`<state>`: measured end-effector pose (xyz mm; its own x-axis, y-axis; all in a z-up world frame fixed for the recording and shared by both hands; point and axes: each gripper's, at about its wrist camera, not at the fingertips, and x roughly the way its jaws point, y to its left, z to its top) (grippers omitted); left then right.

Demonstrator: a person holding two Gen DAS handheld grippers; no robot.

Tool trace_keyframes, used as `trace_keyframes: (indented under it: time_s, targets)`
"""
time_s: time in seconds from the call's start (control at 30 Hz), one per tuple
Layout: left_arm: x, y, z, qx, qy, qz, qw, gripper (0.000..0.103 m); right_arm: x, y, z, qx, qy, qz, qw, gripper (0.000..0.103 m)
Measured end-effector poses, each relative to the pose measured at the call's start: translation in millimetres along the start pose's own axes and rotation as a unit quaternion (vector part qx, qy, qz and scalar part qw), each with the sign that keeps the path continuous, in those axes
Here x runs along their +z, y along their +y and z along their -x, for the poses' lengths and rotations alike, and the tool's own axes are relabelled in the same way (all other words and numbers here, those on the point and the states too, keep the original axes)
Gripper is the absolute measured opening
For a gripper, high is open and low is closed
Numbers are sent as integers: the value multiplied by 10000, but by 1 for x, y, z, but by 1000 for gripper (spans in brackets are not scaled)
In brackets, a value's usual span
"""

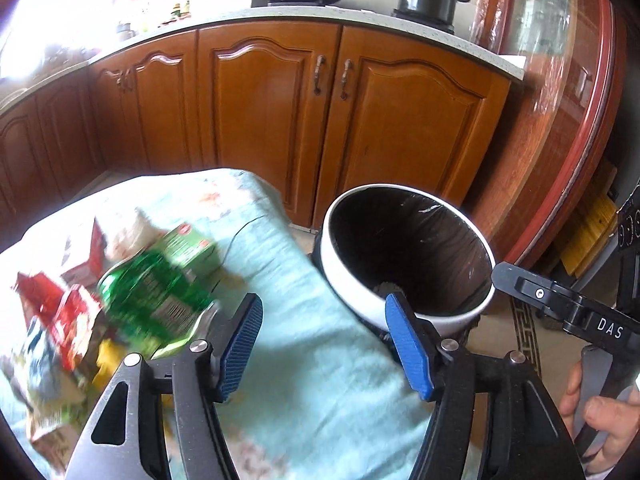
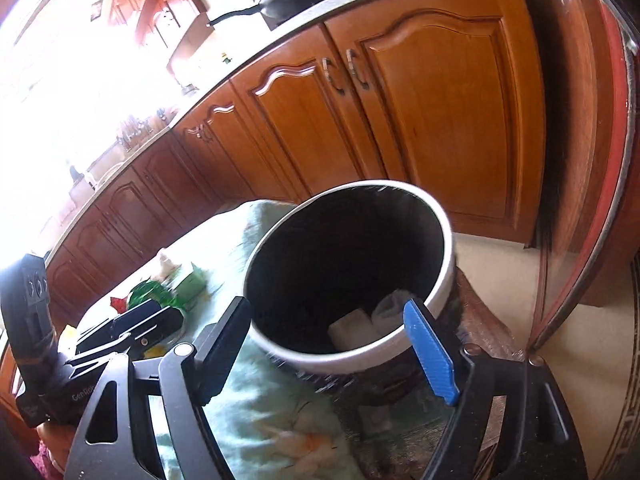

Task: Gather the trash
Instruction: 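Grasp the crumpled white paper with the left gripper while the right gripper grasps the yellow snack bag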

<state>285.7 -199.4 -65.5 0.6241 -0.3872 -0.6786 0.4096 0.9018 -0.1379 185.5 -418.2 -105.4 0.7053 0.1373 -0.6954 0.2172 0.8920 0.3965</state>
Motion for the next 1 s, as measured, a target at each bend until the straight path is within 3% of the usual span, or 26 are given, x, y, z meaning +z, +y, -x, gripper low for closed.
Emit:
trace_keyframes:
  time_s: [0.5,1.0]
  targets:
    - [-78,77,107,579,-288,723,9953,68,-58,85,-10,681,355,370,9964,84]
    - [-101,133,157,1109,-340,1587,9805,68,-78,152,-36,1158,737,642,9885,83]
